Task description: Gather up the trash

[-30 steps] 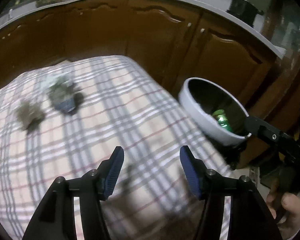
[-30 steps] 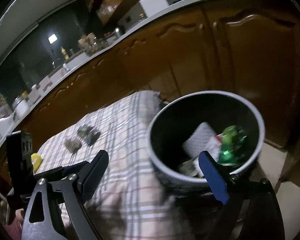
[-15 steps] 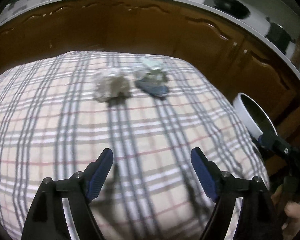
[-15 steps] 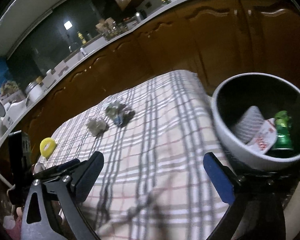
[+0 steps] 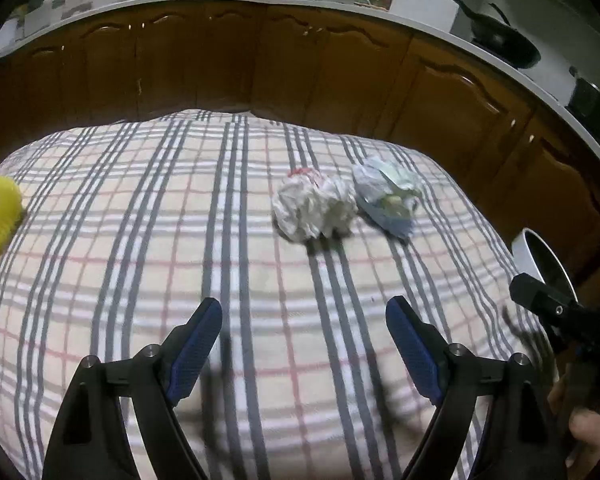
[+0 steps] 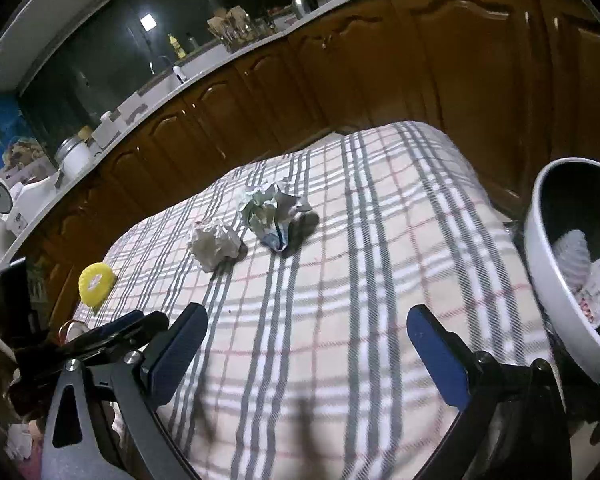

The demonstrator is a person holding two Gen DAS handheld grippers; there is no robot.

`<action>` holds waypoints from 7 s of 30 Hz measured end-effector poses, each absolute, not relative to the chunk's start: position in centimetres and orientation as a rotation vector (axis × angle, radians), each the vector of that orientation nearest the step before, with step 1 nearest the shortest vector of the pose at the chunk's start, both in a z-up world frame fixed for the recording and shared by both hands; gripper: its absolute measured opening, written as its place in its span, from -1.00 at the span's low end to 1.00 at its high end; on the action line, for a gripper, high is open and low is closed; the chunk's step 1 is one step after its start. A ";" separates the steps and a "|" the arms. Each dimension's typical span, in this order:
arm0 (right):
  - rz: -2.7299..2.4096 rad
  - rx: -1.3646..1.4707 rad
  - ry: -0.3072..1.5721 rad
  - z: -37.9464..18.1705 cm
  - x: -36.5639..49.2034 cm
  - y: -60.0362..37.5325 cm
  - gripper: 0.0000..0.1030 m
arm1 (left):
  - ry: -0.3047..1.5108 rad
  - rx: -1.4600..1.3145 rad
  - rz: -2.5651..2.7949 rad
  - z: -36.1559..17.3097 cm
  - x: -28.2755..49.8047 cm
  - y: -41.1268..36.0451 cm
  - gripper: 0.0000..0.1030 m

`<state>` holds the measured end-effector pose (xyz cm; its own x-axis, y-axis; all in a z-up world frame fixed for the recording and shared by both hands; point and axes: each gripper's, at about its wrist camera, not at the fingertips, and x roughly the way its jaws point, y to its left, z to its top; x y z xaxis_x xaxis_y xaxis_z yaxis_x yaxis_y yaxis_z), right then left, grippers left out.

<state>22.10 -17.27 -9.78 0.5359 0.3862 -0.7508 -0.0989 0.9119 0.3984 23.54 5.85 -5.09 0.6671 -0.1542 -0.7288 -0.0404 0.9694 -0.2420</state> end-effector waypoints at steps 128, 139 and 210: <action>-0.070 0.350 0.793 -4.4 13.6 -39.4 -0.64 | 0.772 0.087 -0.554 -2.1 28.0 -22.6 -0.50; -0.071 0.322 0.827 -4.8 15.0 -39.5 -0.64 | 0.784 0.104 -0.548 -2.5 29.6 -23.9 -0.49; -0.091 0.336 0.662 -1.4 6.5 -28.1 0.99 | 0.580 -0.136 -0.333 0.9 11.5 -5.5 0.84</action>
<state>6.50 -28.12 -1.36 0.7867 0.0230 -0.6170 0.1893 0.9422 0.2766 11.47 -5.46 0.88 0.7849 -0.3462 -0.5140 0.2701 0.9376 -0.2191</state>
